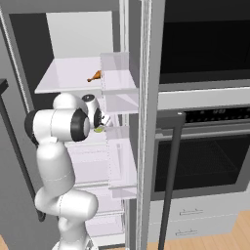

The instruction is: Place one lemon wedge and one chicken drumstick in each tupperware on the nearby counter, to pack two identical lunches.

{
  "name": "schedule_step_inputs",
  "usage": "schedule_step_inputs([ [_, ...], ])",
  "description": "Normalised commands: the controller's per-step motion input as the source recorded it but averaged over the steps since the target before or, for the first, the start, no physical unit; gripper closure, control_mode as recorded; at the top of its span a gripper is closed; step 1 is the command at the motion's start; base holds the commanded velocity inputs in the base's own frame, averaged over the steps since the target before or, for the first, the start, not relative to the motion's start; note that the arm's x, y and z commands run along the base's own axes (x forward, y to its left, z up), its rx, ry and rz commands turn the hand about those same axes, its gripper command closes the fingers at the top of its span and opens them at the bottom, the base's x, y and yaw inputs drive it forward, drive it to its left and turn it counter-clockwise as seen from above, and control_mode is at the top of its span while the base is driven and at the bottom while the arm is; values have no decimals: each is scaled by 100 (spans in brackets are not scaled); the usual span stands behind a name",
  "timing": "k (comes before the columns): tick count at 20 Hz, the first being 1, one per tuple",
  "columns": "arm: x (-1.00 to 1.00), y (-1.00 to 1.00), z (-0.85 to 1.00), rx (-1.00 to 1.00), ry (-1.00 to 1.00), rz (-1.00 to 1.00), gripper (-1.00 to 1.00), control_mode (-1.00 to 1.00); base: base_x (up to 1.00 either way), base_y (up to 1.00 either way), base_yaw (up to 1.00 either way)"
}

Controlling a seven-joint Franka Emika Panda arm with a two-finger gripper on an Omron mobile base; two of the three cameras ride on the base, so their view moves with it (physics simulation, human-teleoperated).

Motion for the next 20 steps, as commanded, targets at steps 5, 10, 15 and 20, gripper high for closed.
schedule_step_inputs([
  [5, 0, 0, -33, 0, 0, 0, 100, -100, 0, 0, 0],
  [10, 2, 0, -4, 0, 0, 0, 100, -100, 0, 0, 0],
  [15, -23, 6, 0, 0, -5, 0, 100, -100, 0, 0, 0],
  [20, -95, 22, -18, -6, -15, 0, 100, -100, 0, 0, 0],
])
